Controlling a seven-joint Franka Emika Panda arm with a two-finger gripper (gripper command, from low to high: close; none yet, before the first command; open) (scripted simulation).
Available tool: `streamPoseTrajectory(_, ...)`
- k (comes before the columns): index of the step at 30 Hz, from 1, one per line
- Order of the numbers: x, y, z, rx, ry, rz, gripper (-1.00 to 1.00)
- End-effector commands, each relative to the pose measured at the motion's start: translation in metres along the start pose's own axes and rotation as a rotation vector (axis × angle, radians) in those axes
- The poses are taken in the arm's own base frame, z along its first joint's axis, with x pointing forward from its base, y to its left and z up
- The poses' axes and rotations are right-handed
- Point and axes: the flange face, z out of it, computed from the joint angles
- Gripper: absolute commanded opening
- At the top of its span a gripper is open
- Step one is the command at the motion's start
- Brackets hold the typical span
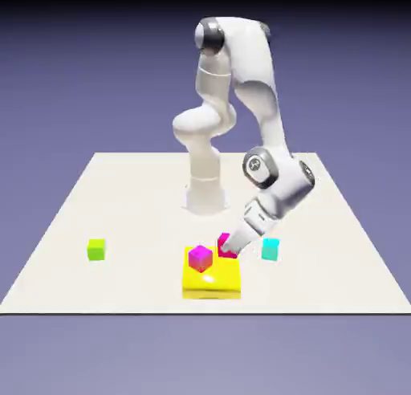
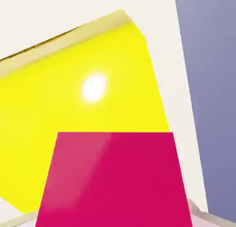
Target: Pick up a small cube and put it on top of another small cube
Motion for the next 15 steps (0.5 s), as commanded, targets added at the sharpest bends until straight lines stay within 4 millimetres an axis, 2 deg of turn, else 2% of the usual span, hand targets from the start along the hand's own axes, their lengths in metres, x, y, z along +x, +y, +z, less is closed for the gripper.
streamPoseTrajectory(1, -0.007, 0.022, 0.019, -0.004, -0.012, 0.007, -1.00)
streamPoseTrajectory(3, -0.027, 0.064, 0.057, -0.004, -0.041, 0.017, -1.00)
streamPoseTrajectory(6, -0.069, 0.116, 0.112, 0.004, -0.087, 0.027, -1.00)
streamPoseTrajectory(10, -0.143, 0.165, 0.180, 0.032, -0.149, 0.029, -1.00)
streamPoseTrajectory(11, -0.162, 0.172, 0.195, 0.043, -0.165, 0.021, -1.00)
streamPoseTrajectory(12, -0.170, 0.149, 0.208, 0.061, -0.194, -0.067, -1.00)
streamPoseTrajectory(13, -0.175, 0.138, 0.214, 0.071, -0.209, -0.111, -1.00)
streamPoseTrajectory(14, -0.175, 0.138, 0.214, 0.071, -0.209, -0.111, -1.00)
streamPoseTrajectory(15, -0.175, 0.137, 0.223, 0.068, -0.209, -0.109, -1.00)
